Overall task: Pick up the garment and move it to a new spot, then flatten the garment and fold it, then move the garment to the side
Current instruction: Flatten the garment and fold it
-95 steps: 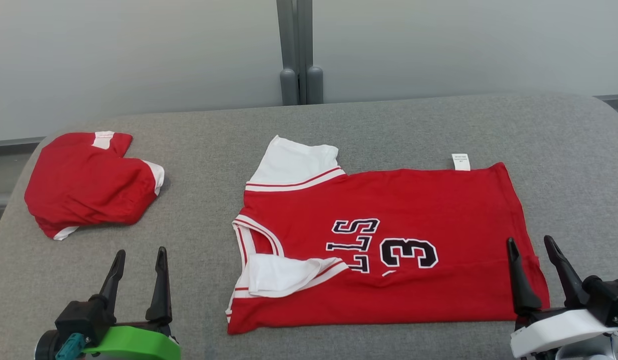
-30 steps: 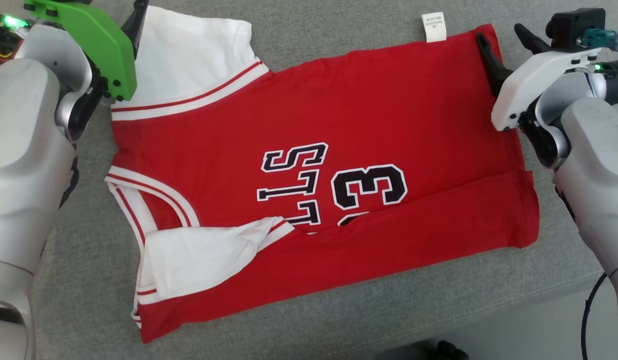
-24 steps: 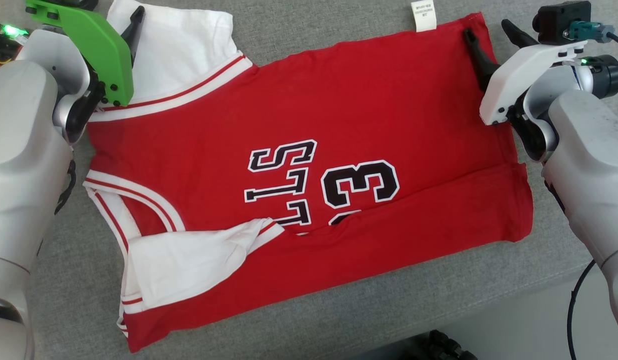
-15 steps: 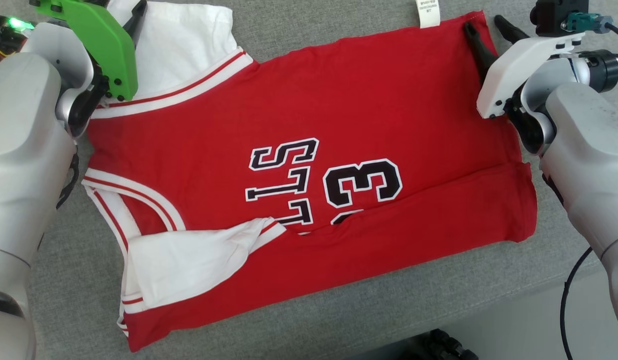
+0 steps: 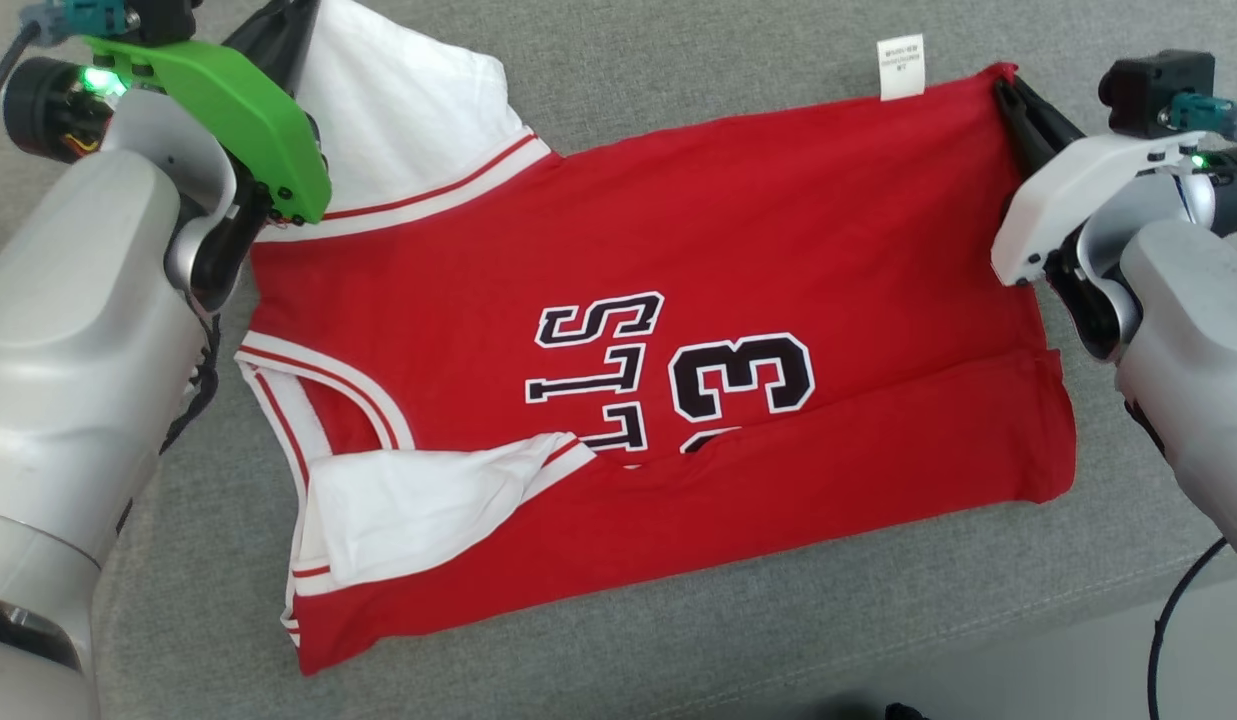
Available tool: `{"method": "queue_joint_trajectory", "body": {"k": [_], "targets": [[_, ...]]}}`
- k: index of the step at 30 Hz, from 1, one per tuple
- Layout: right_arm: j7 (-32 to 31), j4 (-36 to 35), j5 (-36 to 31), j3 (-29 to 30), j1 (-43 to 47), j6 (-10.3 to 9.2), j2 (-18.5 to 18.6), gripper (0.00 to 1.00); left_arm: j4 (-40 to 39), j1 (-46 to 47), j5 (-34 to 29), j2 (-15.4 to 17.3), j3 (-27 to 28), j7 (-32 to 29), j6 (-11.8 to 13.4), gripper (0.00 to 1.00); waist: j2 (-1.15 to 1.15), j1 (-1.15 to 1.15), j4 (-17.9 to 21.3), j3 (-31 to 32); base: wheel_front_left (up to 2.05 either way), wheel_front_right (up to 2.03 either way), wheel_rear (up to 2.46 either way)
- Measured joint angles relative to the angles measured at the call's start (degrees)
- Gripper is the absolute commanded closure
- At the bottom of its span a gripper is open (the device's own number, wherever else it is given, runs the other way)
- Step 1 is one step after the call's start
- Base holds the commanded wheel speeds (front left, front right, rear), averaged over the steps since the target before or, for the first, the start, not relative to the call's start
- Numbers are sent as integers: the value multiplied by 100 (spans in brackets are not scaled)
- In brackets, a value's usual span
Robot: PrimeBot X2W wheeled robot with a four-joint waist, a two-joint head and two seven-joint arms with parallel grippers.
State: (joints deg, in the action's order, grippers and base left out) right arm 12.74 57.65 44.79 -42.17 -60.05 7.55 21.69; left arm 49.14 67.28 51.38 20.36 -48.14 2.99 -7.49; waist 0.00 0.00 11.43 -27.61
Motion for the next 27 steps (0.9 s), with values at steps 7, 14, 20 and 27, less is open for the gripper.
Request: {"method": "queue_joint_trajectory", "body": {"k": [7, 14, 20, 27], "targets": [[200, -298, 100, -89, 459, 0, 330, 100, -564, -576, 248, 71, -120, 703, 0, 100, 0, 0, -275, 299, 0, 0, 0], [231, -1007, -287, 549, 1037, 0, 534, 100, -1330, -1420, 252, 186, -1, 1126, 165, 100, 0, 0, -474, 580, 0, 0, 0], [232, -1580, -781, 1346, 1860, -1, 554, 100, -2307, -2419, 155, 210, 283, 1190, 556, 100, 0, -1, -595, 792, 0, 0, 0], [232, -2275, -1305, 2323, 2822, -1, 475, 100, -3456, -3676, -237, 172, 934, 1198, 956, 100, 0, -1, -718, 999, 0, 0, 0]]}}
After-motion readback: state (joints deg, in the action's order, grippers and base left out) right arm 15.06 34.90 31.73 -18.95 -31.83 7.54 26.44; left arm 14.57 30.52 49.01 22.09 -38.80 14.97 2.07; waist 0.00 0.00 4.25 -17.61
